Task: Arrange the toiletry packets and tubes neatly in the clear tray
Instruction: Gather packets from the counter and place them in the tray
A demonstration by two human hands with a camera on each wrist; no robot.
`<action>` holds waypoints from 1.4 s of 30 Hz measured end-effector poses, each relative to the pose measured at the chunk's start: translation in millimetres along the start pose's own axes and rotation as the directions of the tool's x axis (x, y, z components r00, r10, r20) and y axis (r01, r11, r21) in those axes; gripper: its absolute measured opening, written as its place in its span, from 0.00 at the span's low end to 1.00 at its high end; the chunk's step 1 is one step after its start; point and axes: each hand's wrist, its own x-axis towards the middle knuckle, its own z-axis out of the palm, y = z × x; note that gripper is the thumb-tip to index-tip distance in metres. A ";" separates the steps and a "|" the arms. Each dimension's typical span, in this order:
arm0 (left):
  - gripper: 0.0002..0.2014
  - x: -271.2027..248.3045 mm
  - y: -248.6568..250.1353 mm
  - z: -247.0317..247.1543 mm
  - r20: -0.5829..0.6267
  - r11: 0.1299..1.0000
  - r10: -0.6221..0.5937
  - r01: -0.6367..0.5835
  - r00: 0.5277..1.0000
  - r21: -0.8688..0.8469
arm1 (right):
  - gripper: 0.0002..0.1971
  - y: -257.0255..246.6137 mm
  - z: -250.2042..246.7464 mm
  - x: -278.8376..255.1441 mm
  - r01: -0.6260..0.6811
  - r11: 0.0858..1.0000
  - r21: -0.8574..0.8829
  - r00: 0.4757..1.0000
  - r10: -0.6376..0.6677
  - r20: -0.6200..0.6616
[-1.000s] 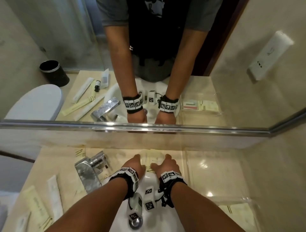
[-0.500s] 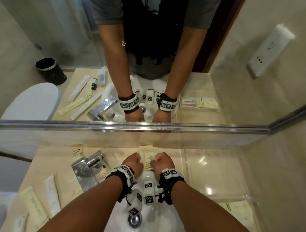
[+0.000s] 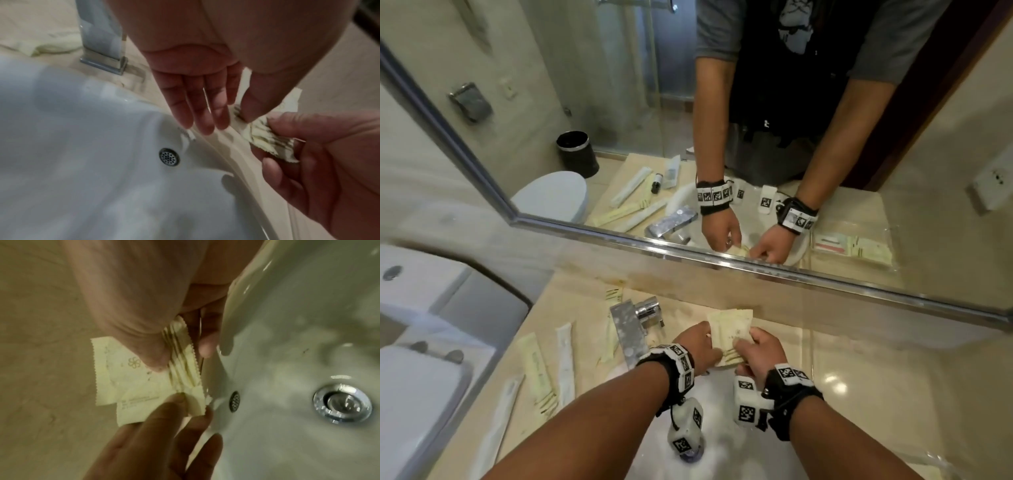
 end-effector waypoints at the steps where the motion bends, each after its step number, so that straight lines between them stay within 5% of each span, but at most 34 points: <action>1: 0.14 -6.7 0.6 -1.6 -0.007 0.999 -0.008 0.007 1.000 -0.046 | 0.06 -1.9 1.3 -5.4 0.029 0.998 -0.051 1.000 -0.028 0.014; 6: 0.40 -35.0 0.8 -4.3 -0.086 0.976 -0.057 0.038 0.995 -0.215 | 0.14 -3.7 3.5 -34.1 0.138 0.941 -0.309 0.987 -0.105 0.121; 10: 0.35 -58.3 3.0 1.1 -0.070 0.988 -0.015 0.005 0.997 -0.152 | 0.14 -7.2 8.4 -58.7 0.247 0.823 -0.511 0.963 -0.151 0.222; 14: 0.42 -72.6 5.3 7.3 -0.049 0.991 0.009 -0.015 0.999 -0.135 | 0.11 -11.9 12.8 -80.7 0.340 0.761 -0.552 0.937 -0.224 0.268; 17: 0.37 -78.3 7.3 11.0 -0.048 0.976 0.020 -0.030 0.999 -0.216 | 0.11 -15.8 10.0 -98.1 0.349 0.776 -0.524 0.934 -0.247 0.257; 23: 0.05 -98.0 24.9 20.3 -0.059 0.903 0.055 -0.075 0.997 -0.424 | 0.26 1.7 -11.1 -116.8 0.204 0.913 -0.354 0.978 -0.203 0.040; 27: 0.08 -108.6 34.2 32.0 -0.042 0.893 0.052 -0.065 0.998 -0.445 | 0.24 8.5 -26.1 -128.4 0.159 0.964 -0.213 0.985 -0.170 -0.031; 32: 0.36 -108.1 39.7 45.1 0.020 0.984 0.173 -0.174 0.985 0.040 | 0.27 12.4 -50.7 -138.8 0.174 0.944 -0.279 0.978 -0.199 -0.061; 36: 0.53 -110.5 50.9 62.6 0.164 0.796 0.320 -0.359 0.933 0.486 | 0.27 23.2 -68.7 -147.6 0.138 0.945 -0.297 0.984 -0.165 -0.065; 39: 0.47 -113.5 59.6 83.9 0.201 0.660 0.329 -0.377 0.923 0.650 | 0.23 34.9 -81.9 -153.2 0.110 0.970 -0.216 0.986 -0.134 -0.101; 42: 0.36 -112.7 65.4 104.2 0.178 0.626 0.322 -0.350 0.930 0.697 | 0.20 49.3 -93.5 -159.2 0.077 0.986 -0.150 0.987 -0.096 -0.127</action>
